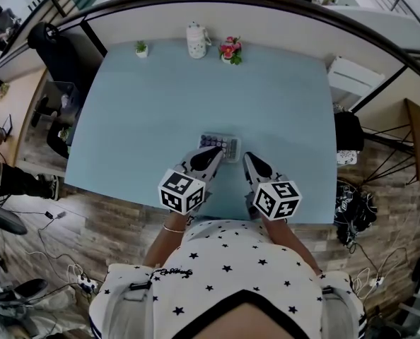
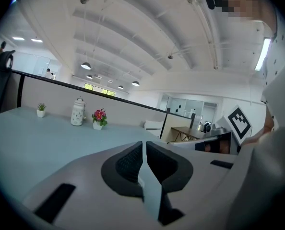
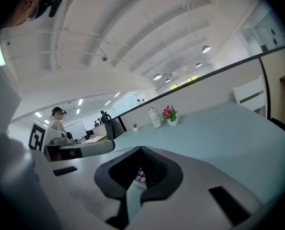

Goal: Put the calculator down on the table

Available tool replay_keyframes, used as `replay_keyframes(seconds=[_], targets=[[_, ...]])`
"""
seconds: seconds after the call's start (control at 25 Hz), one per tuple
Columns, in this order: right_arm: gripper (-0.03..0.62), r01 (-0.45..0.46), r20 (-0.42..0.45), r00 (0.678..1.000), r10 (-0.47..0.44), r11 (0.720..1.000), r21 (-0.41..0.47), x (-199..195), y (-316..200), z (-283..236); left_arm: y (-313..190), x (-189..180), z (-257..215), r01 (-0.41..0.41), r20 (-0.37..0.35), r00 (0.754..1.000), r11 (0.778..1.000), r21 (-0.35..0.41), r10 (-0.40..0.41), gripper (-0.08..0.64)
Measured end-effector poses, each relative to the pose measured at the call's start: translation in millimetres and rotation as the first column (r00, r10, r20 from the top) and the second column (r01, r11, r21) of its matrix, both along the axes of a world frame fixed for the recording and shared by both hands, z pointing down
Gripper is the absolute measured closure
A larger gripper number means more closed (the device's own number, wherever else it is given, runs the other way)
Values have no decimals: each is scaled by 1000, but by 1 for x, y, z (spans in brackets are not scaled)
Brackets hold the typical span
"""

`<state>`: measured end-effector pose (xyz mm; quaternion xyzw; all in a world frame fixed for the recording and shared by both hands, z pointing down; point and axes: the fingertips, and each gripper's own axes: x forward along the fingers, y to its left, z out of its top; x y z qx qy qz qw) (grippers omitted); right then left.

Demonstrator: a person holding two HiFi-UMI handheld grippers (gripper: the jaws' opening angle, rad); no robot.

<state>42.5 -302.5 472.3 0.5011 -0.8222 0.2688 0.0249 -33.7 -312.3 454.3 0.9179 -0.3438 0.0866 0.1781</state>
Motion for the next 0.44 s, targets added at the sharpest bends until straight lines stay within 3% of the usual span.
replay_keyframes(seconds=[0.44], targets=[[595,-4,2,1000,4,1000,-5,-6,4,1,3,-6,0,-4,-2,1000,1000,0,4,511]])
